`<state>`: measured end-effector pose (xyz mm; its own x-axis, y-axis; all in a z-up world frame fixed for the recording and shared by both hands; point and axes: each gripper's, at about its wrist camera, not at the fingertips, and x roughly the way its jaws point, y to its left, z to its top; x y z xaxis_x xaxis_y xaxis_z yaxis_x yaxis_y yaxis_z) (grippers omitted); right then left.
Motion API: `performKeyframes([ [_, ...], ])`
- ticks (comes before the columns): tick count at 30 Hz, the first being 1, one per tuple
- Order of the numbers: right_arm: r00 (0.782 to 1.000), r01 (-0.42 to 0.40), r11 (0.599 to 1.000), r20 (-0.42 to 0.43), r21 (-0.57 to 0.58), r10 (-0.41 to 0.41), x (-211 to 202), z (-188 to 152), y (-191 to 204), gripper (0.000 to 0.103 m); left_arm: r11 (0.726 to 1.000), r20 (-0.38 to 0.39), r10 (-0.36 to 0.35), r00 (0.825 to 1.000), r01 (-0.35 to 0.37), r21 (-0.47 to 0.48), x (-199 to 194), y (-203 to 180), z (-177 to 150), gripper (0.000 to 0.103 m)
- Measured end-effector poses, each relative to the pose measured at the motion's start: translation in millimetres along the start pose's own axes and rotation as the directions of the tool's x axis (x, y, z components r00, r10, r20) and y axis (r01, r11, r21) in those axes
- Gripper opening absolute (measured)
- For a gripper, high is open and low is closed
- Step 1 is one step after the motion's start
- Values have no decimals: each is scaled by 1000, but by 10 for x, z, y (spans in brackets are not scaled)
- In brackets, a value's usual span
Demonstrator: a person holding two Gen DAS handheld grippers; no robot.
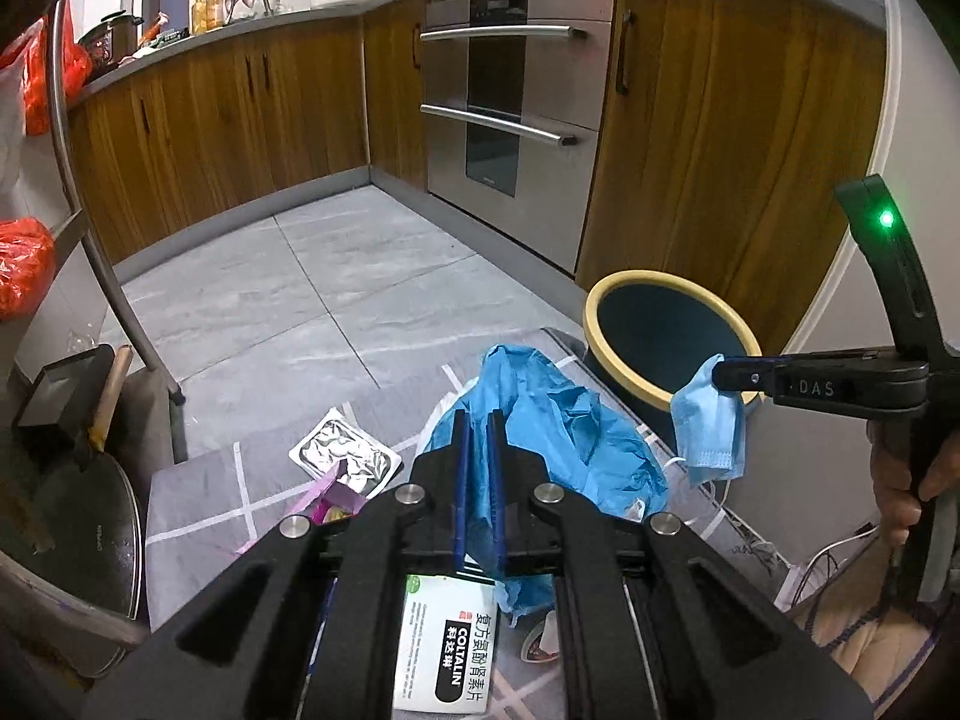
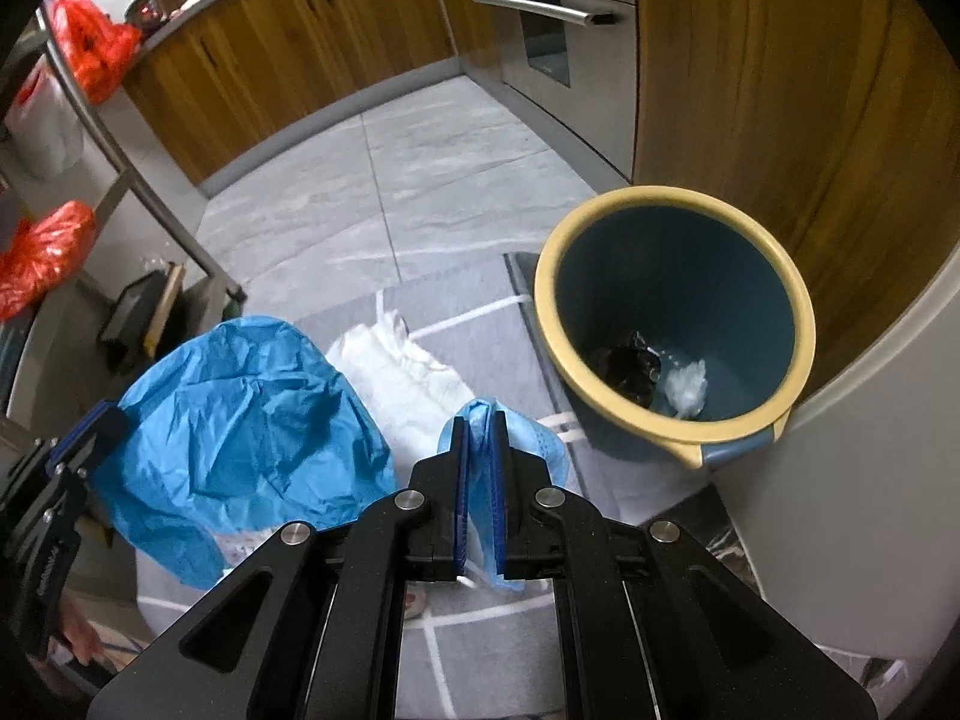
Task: Collect trash
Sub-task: 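Lift the mask with the right gripper while the left gripper lifts the blue glove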
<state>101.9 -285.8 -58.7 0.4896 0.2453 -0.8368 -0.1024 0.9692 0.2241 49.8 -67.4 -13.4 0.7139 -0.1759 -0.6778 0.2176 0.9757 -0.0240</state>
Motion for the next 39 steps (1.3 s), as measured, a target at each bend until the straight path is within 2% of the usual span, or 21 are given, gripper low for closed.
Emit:
performKeyframes([
  [9,999,15,1000,39,9,-15,-66,49,-17,7,1000,56,16,998,-15,-15,-116,75,116,5],
  [17,988,80,997,132,10,-81,-177,271,1,7,999,101,26,995,-22,-48,-148,173,333,5],
  [26,974,105,990,189,91,-121,-121,595,-221,7,998,107,10,994,-3,-60,88,132,711,5],
  [30,964,151,984,205,96,-168,-68,687,-332,7,999,120,10,993,-4,-51,207,112,890,5],
  [34,961,163,980,205,114,-184,-9,779,-479,7,999,121,14,993,-10,-38,347,116,1066,5],
  [39,956,200,971,193,132,-223,117,880,-680,7,1000,97,7,995,-7,2,560,11,1137,5],
])
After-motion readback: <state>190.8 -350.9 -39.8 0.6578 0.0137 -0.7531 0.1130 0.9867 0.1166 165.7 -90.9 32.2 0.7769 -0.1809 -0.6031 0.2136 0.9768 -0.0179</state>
